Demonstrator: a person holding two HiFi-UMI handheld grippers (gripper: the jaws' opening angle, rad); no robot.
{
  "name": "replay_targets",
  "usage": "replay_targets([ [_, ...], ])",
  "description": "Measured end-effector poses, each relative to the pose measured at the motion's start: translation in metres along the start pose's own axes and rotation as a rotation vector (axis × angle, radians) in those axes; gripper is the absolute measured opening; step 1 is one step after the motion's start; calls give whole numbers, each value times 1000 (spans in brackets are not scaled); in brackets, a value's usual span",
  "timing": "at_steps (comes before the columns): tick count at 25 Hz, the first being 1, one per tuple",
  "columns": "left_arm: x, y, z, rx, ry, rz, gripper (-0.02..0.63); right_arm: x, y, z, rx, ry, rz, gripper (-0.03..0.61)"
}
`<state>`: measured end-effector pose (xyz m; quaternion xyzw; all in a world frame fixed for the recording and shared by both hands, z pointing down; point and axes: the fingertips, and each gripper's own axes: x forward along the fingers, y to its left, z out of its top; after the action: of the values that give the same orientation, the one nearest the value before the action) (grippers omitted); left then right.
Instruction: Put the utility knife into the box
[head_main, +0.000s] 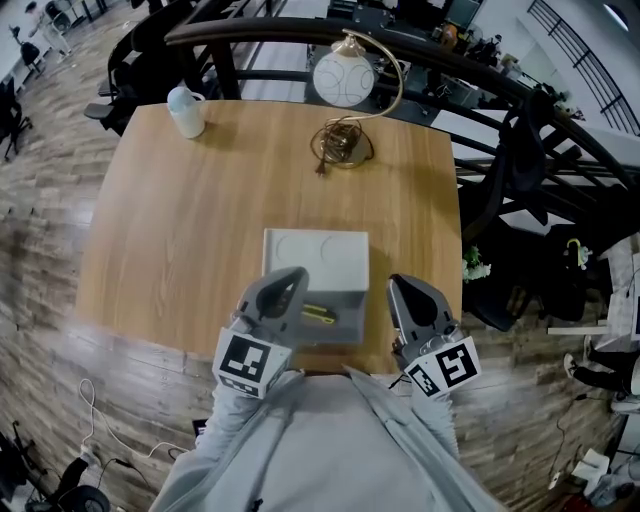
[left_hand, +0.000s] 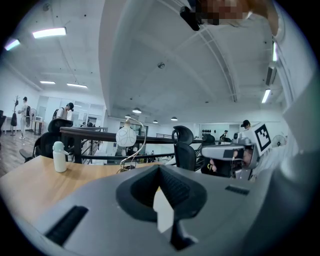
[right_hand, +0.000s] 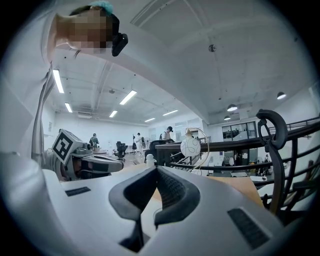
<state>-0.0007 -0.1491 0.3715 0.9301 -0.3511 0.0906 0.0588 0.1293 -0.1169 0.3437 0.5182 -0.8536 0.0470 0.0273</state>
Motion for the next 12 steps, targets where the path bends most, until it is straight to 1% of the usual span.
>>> replay_targets([
  [4,1,3,3,0,-8,7,18,3,-1,0,9,1,13,17],
  [9,1,5,6,-21,-11,19,18,7,-1,1,3,2,16,17],
  [12,2,7,5,-4,-17,18,18,9,-1,0,-3,5,15,17],
])
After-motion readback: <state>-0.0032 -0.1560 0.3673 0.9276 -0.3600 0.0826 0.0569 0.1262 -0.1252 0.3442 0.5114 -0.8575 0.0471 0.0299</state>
